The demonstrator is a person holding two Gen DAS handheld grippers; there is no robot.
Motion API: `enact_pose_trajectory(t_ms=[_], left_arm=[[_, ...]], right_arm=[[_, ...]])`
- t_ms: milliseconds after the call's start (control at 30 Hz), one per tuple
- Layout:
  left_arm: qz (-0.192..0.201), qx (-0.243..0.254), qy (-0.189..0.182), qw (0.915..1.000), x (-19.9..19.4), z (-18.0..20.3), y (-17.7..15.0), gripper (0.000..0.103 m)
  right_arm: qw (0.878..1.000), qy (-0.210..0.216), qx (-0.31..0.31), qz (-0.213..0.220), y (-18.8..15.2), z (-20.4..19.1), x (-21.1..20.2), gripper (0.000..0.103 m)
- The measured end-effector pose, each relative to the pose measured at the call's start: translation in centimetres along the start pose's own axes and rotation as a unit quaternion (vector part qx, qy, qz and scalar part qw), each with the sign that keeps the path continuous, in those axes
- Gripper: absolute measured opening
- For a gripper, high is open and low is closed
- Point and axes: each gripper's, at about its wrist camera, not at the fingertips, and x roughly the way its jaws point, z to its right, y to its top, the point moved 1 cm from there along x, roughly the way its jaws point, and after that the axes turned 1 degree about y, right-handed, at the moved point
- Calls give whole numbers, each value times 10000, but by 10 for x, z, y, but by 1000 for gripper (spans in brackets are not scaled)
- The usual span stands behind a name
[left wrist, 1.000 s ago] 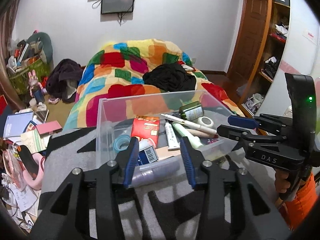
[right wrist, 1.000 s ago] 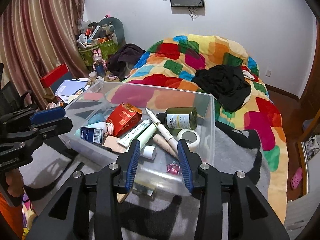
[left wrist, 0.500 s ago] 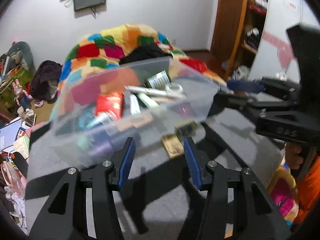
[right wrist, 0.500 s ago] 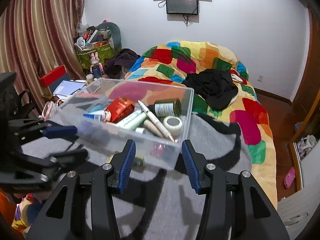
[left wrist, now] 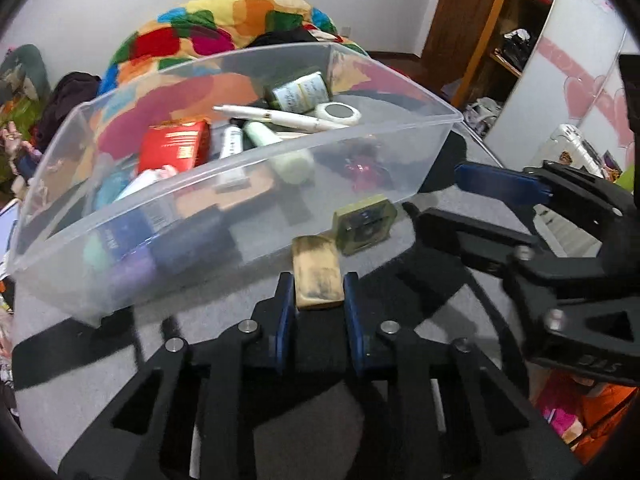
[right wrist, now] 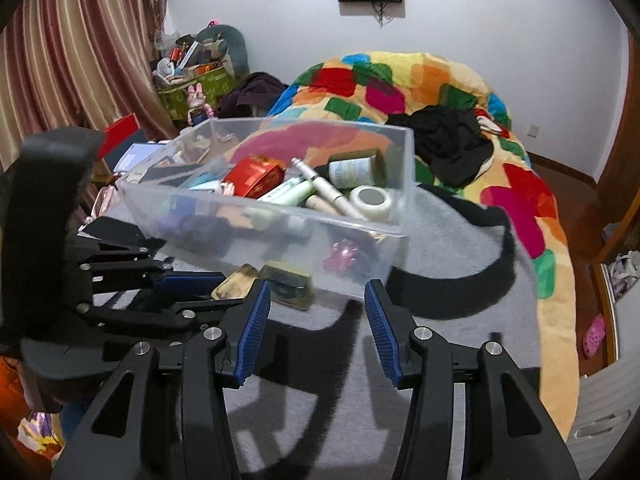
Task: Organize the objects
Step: 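Grasp the gold box with the left tool while the right tool grasps the green box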
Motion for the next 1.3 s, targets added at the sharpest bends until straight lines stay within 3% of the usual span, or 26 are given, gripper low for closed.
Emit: enact_pose_trajectory(t_ms=[100,500,633,1000,1167,1300], left_arm=[[65,-21,20,10000,-7,-6,-10,23],[593,-255,280,9975,-39,-29,-45,23],[856,-338,161,9956,-52,-29,-45,23],[1250,-505,79,9908,-76,-33,-32,23],[1535,-594,91,9863,-91,-37,-21,23],[1727,-675,91,9826,-99,-41,-9,23]], right_arm=[[9999,110,-17,-118,1,-8,9,46],[9978,-113,268,-592,6,-16,46,45],[9977,-152,267,-607,6,-19,48,33],[9994,193,197,-220,5,-26,18,33],[9985,452,229,220,17,-27,-14,33],[9974,397,229,560,31,-25,-33,33]])
